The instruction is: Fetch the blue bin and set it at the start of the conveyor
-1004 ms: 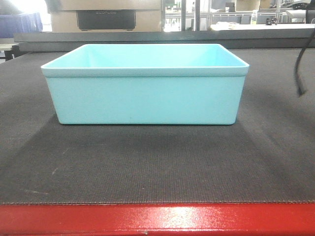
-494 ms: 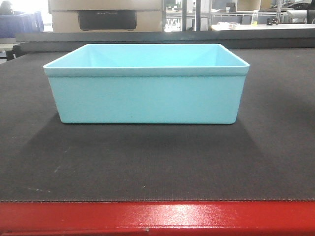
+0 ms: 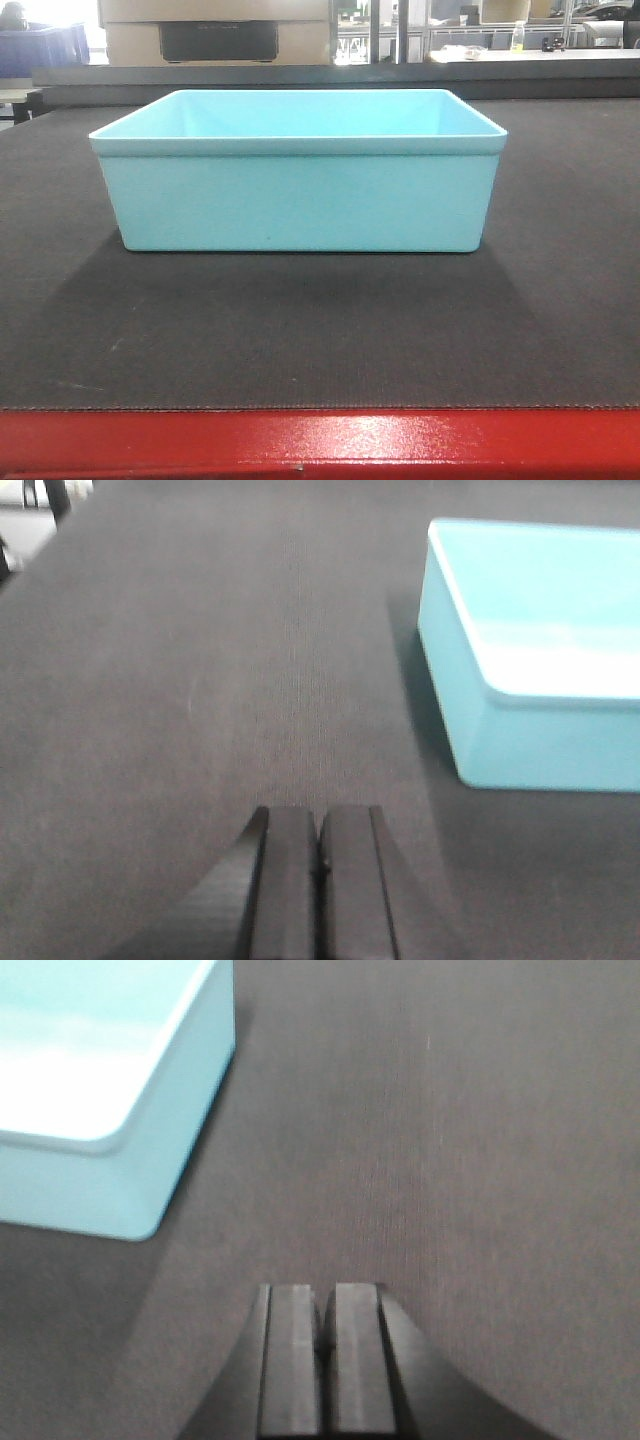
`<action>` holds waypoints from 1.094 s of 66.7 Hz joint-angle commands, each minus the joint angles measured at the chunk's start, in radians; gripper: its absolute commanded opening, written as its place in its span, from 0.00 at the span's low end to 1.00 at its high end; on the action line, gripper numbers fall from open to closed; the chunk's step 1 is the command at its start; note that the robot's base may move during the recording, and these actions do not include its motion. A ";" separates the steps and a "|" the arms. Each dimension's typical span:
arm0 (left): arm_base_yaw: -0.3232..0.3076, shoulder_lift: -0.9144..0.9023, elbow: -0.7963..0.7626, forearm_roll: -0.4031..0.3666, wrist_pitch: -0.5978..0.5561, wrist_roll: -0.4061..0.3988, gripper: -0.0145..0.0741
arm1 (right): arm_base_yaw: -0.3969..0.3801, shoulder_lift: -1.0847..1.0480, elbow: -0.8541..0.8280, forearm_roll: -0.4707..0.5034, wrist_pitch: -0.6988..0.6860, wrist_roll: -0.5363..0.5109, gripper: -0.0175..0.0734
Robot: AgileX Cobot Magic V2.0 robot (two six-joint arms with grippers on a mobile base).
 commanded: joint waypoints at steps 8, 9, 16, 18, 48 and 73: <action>0.001 -0.115 0.011 0.002 -0.034 0.005 0.04 | -0.005 -0.138 0.039 -0.013 -0.111 -0.007 0.01; 0.001 -0.118 0.011 0.002 -0.034 0.005 0.04 | -0.005 -0.143 0.039 -0.013 -0.115 -0.007 0.01; 0.001 -0.128 0.011 0.002 -0.034 0.005 0.04 | -0.005 -0.166 0.039 -0.013 -0.148 -0.007 0.01; 0.001 -0.130 0.011 0.002 -0.034 0.005 0.04 | -0.005 -0.167 0.039 -0.013 -0.151 -0.007 0.01; 0.001 -0.130 0.011 0.002 -0.032 0.005 0.04 | -0.005 -0.170 0.039 -0.013 -0.164 -0.007 0.01; 0.145 -0.271 0.153 -0.169 -0.165 0.236 0.04 | -0.005 -0.170 0.039 -0.013 -0.164 -0.007 0.01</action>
